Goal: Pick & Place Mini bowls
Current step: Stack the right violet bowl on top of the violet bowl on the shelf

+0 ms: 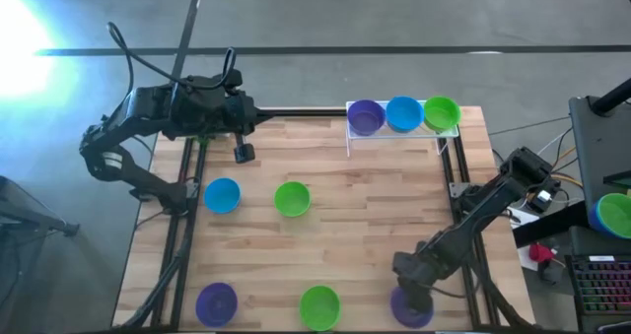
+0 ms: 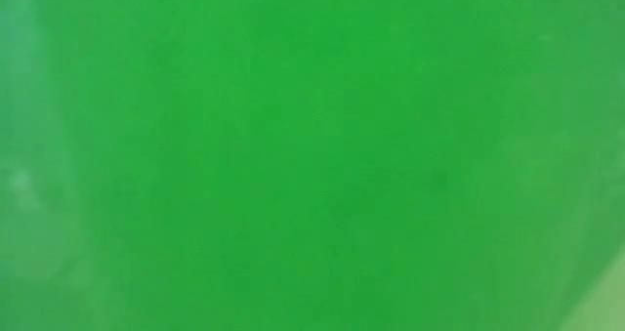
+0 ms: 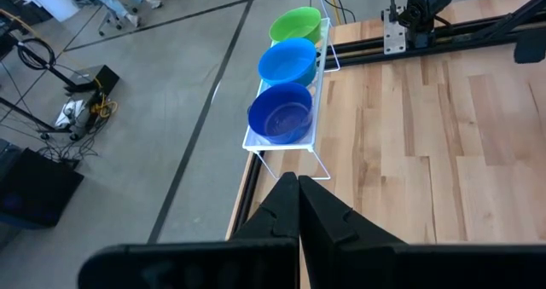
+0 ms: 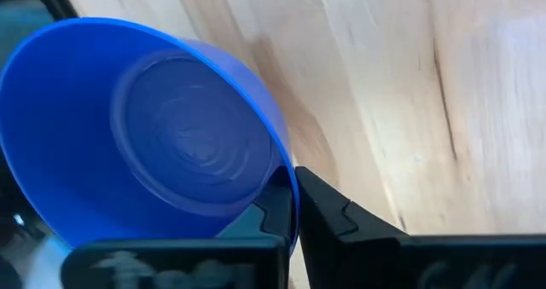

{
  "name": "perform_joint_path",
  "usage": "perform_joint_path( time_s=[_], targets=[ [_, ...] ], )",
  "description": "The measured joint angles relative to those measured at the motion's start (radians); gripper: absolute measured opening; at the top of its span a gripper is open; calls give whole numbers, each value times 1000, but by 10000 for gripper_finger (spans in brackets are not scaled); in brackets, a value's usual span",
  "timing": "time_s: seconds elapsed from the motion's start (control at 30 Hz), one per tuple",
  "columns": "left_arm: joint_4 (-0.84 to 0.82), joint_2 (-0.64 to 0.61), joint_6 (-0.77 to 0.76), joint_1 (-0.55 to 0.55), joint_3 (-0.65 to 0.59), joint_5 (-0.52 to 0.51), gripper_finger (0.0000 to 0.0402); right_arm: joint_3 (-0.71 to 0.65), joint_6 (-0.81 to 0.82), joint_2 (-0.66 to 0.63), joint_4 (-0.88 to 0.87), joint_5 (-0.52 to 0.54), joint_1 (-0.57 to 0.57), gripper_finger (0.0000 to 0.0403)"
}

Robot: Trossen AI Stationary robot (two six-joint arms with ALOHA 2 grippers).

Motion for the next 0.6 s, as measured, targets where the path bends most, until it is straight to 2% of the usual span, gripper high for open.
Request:
perform_joint_path(
  time_s=[0.23, 0.6],
  targets=[
    [0, 0, 4, 0, 0, 0, 0, 91, 81, 0, -80, 115, 0, 8],
    [0, 0, 3, 1, 0, 0, 0, 260, 194, -3, -409, 308, -28, 8]
  ],
)
